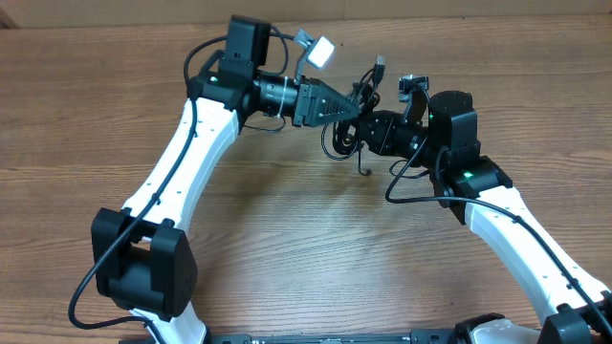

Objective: Untangle cables

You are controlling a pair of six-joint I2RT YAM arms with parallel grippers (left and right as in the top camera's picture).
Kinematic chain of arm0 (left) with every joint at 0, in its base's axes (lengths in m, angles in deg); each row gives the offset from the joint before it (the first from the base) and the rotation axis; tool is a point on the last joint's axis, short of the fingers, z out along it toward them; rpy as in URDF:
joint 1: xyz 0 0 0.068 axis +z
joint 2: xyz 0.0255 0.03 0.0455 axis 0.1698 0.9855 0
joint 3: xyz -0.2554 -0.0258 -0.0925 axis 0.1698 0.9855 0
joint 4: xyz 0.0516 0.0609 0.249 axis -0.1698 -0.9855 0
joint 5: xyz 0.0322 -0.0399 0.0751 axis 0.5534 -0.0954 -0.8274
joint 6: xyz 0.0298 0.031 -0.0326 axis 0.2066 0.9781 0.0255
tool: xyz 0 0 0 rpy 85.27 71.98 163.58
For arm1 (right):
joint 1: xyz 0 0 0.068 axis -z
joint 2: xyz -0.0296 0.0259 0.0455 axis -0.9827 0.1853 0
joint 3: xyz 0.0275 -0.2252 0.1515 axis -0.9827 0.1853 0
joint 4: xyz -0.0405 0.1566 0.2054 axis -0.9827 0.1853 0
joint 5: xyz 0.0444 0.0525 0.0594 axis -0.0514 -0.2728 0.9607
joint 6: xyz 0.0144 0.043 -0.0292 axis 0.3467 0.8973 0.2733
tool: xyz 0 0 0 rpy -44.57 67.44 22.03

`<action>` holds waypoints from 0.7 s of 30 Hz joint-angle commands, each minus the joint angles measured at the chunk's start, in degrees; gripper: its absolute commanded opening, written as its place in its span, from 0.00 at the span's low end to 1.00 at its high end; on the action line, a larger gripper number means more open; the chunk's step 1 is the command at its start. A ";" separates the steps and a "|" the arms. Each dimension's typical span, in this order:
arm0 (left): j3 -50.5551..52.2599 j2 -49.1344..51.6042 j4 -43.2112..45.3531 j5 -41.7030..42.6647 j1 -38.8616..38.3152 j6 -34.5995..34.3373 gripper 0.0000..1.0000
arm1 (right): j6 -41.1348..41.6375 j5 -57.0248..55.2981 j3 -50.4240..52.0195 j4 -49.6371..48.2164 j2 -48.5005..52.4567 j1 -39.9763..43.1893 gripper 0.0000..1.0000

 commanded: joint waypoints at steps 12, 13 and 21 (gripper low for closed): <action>-0.92 -0.66 0.04 -0.83 2.34 8.07 0.04 | -0.39 4.15 -0.57 0.42 -1.18 0.15 0.49; -0.92 -0.66 0.04 -1.90 2.51 8.07 0.04 | -0.39 4.26 -0.57 0.94 -1.40 0.17 0.50; -0.92 -0.66 0.04 -7.23 2.75 11.06 0.04 | -0.44 4.24 -0.57 7.23 -4.37 0.24 0.60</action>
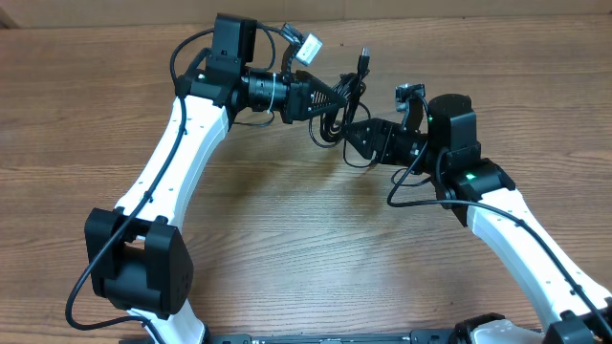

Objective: Untangle cables

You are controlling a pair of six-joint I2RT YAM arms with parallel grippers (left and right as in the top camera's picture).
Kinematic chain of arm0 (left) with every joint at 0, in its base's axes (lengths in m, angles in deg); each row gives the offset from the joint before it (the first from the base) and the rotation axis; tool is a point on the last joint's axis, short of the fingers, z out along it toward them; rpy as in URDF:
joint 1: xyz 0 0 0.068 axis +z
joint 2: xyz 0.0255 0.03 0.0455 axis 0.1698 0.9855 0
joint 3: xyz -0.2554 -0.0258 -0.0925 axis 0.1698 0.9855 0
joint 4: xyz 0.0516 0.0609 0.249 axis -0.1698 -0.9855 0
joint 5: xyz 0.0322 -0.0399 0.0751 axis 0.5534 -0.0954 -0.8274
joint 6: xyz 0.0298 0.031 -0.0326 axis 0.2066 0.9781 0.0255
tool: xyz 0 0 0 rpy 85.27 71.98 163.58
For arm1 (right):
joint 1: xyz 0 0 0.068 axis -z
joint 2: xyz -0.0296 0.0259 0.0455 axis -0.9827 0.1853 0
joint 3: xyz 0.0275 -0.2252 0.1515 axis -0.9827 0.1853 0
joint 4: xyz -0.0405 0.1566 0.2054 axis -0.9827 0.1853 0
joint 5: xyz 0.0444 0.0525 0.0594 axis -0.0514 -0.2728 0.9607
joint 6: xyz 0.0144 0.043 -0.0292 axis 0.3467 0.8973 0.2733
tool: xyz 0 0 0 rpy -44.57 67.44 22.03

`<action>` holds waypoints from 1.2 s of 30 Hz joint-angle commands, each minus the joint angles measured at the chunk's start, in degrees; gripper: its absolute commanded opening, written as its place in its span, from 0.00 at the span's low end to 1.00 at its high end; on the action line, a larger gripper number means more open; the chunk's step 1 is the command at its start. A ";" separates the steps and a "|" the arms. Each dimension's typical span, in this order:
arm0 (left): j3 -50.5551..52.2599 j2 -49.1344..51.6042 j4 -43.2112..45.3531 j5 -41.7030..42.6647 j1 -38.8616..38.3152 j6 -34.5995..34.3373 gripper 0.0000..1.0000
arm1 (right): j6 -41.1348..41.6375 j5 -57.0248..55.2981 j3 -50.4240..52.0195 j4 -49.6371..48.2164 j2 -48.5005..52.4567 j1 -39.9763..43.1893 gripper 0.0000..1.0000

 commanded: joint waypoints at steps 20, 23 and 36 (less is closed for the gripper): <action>-0.92 -0.66 -5.20 14.49 -0.13 2.84 0.04 | -36.39 -6.14 -0.55 4.20 -8.81 7.21 0.84; -0.92 -0.66 -6.03 15.06 -0.13 2.82 0.04 | -40.02 -7.23 -0.55 3.41 -8.81 7.23 0.88; -0.92 -0.66 -13.25 15.08 -0.15 2.56 0.04 | -42.32 -14.99 -0.55 -1.42 -8.81 7.28 0.83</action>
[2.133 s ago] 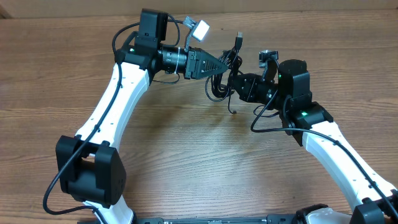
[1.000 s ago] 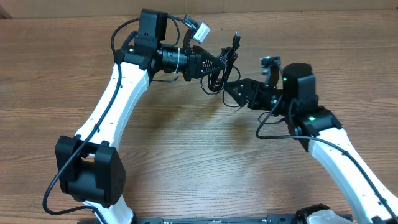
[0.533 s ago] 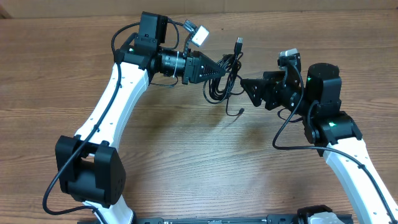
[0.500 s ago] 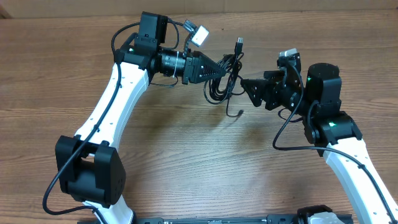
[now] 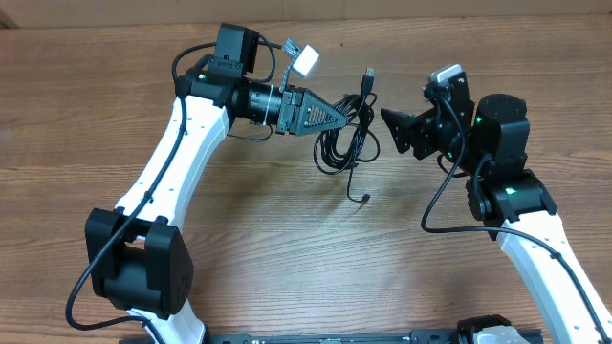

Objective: Untangle cables

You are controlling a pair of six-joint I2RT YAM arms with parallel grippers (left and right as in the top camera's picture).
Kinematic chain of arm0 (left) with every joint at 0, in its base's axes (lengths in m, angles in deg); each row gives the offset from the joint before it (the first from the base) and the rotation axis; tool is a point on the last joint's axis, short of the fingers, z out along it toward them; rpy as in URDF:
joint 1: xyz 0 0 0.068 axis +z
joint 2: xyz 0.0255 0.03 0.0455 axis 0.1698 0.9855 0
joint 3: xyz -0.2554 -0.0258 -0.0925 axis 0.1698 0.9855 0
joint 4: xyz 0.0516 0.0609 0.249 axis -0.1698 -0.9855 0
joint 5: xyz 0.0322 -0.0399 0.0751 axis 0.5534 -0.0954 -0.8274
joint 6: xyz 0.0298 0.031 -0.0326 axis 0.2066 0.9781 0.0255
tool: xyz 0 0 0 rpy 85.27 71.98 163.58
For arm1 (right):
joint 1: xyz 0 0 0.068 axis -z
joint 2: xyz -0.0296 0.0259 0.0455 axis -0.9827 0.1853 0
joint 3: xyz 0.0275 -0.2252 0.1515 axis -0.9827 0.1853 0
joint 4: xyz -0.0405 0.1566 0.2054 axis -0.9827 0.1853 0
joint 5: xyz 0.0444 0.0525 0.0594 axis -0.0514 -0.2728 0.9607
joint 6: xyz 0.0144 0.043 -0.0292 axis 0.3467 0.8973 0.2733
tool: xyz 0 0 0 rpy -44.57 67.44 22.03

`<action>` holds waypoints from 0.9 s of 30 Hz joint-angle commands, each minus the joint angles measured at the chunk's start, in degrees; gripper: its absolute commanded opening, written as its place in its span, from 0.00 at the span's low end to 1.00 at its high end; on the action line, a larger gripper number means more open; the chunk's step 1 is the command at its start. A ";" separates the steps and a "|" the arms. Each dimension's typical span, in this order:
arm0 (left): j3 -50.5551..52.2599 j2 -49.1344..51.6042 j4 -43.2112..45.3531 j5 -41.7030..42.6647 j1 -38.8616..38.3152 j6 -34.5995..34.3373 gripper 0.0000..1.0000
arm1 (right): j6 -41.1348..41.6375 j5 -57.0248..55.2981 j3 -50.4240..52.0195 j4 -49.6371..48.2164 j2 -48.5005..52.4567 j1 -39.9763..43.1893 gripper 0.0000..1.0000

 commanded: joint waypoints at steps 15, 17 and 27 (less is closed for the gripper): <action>-0.92 -0.66 -0.85 8.39 -0.13 -1.97 0.04 | -1.68 5.53 -0.55 -5.68 2.89 0.17 0.83; -0.92 -0.66 -0.85 8.37 -0.15 -2.34 0.04 | -1.68 6.01 -0.55 -6.99 3.41 0.17 0.83; -0.92 -0.66 -0.83 8.37 -1.29 -2.32 0.04 | -1.64 10.43 -0.55 -12.33 7.82 0.11 0.83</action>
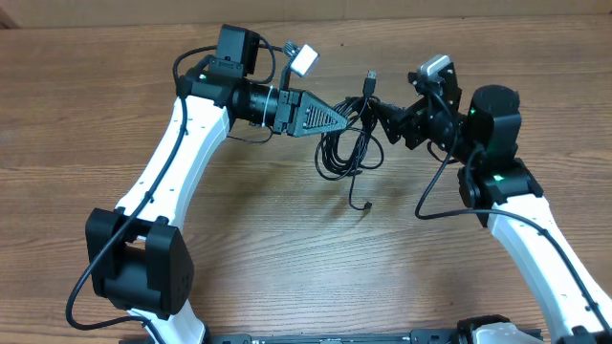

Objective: Untangle cables

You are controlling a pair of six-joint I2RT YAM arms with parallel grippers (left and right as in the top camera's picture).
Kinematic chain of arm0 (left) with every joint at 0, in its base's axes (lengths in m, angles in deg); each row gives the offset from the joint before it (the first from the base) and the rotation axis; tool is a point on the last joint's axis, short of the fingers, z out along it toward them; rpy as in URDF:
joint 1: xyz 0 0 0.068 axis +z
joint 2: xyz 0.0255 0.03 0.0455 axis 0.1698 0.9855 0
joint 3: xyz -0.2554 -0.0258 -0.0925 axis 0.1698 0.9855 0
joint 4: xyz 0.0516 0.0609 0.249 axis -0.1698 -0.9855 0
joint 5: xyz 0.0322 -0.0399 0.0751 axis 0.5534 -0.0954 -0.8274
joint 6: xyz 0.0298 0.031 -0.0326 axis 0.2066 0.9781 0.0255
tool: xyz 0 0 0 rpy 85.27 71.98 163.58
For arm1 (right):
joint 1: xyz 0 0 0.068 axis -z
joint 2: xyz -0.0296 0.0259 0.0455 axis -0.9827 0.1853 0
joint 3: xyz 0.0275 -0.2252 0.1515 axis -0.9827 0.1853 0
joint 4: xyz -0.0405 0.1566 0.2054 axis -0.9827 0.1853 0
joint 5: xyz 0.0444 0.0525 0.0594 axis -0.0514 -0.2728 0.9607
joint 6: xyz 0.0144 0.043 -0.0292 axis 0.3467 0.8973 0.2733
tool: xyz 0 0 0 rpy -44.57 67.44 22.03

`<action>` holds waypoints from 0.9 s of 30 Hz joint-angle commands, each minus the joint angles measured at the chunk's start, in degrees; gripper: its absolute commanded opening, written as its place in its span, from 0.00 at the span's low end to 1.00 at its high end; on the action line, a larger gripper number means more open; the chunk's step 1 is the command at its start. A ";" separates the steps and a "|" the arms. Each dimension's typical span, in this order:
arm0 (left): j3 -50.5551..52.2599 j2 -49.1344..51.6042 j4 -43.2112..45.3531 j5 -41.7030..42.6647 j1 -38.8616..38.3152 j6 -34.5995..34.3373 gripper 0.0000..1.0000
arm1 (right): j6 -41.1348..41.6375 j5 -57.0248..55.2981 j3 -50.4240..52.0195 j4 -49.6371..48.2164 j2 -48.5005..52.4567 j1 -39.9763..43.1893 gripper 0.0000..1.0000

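Note:
A black cable bundle [344, 148] hangs in loose loops from my left gripper [350, 117], which is shut on its upper part. A USB plug [371, 76] sticks up above the grip. A thin loose end [364, 204] trails down onto the wooden table [287, 248]. My right gripper [382, 117] points left from the right side. Its fingers look spread, and their tips reach the bundle's right edge just beside the left gripper's tip. The overhead view does not show whether any strand lies between them.
A white tag or connector [304, 59] on a short lead sits above the left wrist. The right arm's own black cable [435, 196] loops down beside its forearm. The table's back edge runs along the top of the view.
My right gripper has moved left and slightly up, from standing apart from the bundle to touching its right edge. The left gripper and the hanging bundle have barely shifted.
Both grippers met at the bundle near the table's middle, then stood a little further left with it between them. Later the right gripper was off the cable and well to the right, leaving the bundle hanging from the left gripper. Now the right gripper is back at the bundle.

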 commanded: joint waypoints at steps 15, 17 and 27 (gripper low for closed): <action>-0.92 -0.66 0.00 2.62 -3.96 -0.55 0.04 | -0.35 -23.37 -0.55 -11.17 4.52 0.17 0.67; -0.92 -0.66 -0.13 2.62 -4.02 -0.55 0.04 | -0.37 -33.79 -0.55 -13.14 4.52 0.20 0.74; -0.92 -0.66 -2.89 1.36 -3.96 -0.48 0.04 | 1.73 -51.87 -0.57 -18.18 4.52 7.91 0.84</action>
